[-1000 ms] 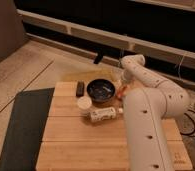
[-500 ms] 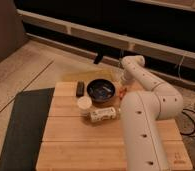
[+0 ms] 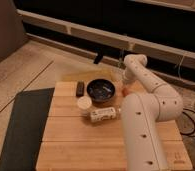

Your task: Place the pepper on the white sponge

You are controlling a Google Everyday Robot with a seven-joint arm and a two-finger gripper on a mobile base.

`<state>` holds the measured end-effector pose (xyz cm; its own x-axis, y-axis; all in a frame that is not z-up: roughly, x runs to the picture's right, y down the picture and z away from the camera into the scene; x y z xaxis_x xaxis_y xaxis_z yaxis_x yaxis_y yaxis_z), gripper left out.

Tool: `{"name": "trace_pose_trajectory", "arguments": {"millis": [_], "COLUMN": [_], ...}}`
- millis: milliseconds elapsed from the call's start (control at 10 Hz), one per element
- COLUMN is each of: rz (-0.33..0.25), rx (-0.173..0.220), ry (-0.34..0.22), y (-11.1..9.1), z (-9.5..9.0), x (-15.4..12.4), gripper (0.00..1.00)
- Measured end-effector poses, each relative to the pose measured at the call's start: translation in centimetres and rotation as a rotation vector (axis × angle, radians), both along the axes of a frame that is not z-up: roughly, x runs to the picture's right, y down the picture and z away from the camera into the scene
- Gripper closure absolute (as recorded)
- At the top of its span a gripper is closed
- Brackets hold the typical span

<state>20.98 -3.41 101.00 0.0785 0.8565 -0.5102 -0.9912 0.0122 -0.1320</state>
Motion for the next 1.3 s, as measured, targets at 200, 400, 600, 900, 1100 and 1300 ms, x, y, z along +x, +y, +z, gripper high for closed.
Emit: {"name": "trace_pose_trajectory", "arguments": {"millis": [200, 400, 600, 900, 1100, 1300], "rz": [-0.010, 0.018, 0.061, 0.086, 0.050, 0.020], "rx": [0.081, 0.127, 0.141, 0.147, 0.153, 0.165], "ry": [0.008, 0.053, 0.099, 0.143, 0.162, 0.211], "y": [-4.7, -7.1, -7.1, -4.4, -1.9, 0.5], "z": [-1.9, -4.5, -6.8, -11.2, -13.3, -14.9], "x": [-0.7, 0.5, 1.6, 1.0, -0.1, 0.0], "gripper": [1.00, 1.00, 1.00, 1.00, 1.00, 1.00]}}
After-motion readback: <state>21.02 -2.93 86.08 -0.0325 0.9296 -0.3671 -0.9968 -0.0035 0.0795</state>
